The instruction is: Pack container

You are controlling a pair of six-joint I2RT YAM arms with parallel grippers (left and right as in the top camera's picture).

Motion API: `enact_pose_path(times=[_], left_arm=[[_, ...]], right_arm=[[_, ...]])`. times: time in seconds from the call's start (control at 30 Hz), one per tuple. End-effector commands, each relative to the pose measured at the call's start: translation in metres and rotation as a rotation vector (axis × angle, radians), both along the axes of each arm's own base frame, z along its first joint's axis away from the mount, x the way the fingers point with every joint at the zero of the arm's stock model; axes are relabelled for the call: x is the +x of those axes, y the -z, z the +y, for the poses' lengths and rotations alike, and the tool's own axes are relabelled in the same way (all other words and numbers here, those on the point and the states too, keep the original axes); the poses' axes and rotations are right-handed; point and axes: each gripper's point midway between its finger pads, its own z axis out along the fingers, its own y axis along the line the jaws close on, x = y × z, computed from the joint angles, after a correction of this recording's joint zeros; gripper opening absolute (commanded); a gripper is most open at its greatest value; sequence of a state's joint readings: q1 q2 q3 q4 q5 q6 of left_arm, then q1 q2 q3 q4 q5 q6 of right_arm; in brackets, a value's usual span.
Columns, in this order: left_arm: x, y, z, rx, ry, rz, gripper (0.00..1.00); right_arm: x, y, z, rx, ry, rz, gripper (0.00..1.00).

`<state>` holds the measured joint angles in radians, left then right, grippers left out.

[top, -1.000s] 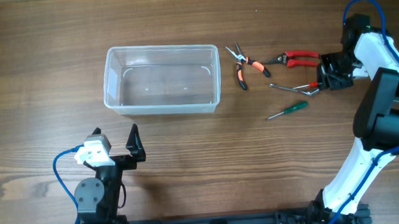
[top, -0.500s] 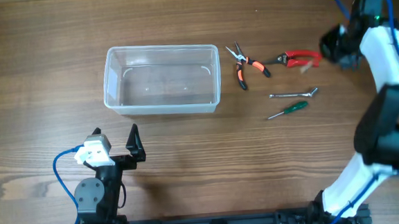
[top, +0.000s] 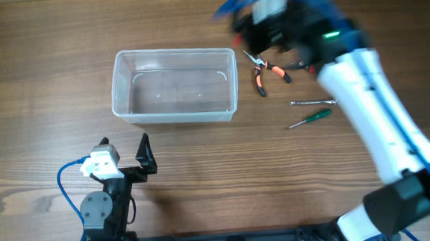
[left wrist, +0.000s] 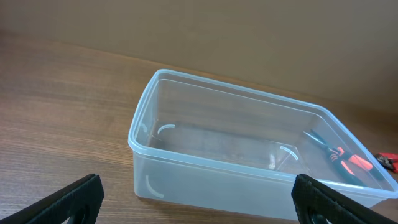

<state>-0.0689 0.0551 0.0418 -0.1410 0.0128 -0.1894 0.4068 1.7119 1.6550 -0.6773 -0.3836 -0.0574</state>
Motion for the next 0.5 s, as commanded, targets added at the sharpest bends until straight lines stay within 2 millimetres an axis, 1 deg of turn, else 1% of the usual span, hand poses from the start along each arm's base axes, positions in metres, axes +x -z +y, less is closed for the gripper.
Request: enact_pose_path(times=[0.0, 0.07, 0.13, 0.17, 0.2, 0.3, 0.4, 0.47], left_arm=[[0.000, 0.002, 0.002, -0.008, -0.010, 0.004, 1.00], [0.000, 0.002, 0.002, -0.008, -0.010, 0.004, 1.00], [0.000, 0.002, 0.002, -0.008, -0.010, 0.004, 1.00], [0.000, 0.002, 0.002, -0.008, -0.010, 0.004, 1.00], [0.000, 0.002, 0.002, -0.008, -0.010, 0.004, 1.00], [0.000, 0.002, 0.002, -0.008, -0.010, 0.004, 1.00], [0.000, 0.002, 0.002, -0.008, -0.010, 0.004, 1.00], [0.000, 0.002, 0.002, -0.008, -0.010, 0.004, 1.00]], right_arm=[[-0.013, 0.053, 0.038, -0.324, -0.325, -0.194, 0.04], [-0.021, 0.082, 0.057, -0.410, -0.477, -0.233, 0.04], [-0.023, 0.111, 0.066, -0.475, -0.597, -0.255, 0.04], [-0.023, 0.122, 0.067, -0.496, -0.633, -0.257, 0.04], [-0.021, 0.141, 0.067, -0.528, -0.677, -0.253, 0.04], [-0.006, 0.180, 0.061, -0.606, -0.673, -0.228, 0.04], [0.009, 0.207, 0.059, -0.649, -0.647, -0.222, 0.04], [0.014, 0.209, 0.060, -0.645, -0.625, -0.230, 0.04]])
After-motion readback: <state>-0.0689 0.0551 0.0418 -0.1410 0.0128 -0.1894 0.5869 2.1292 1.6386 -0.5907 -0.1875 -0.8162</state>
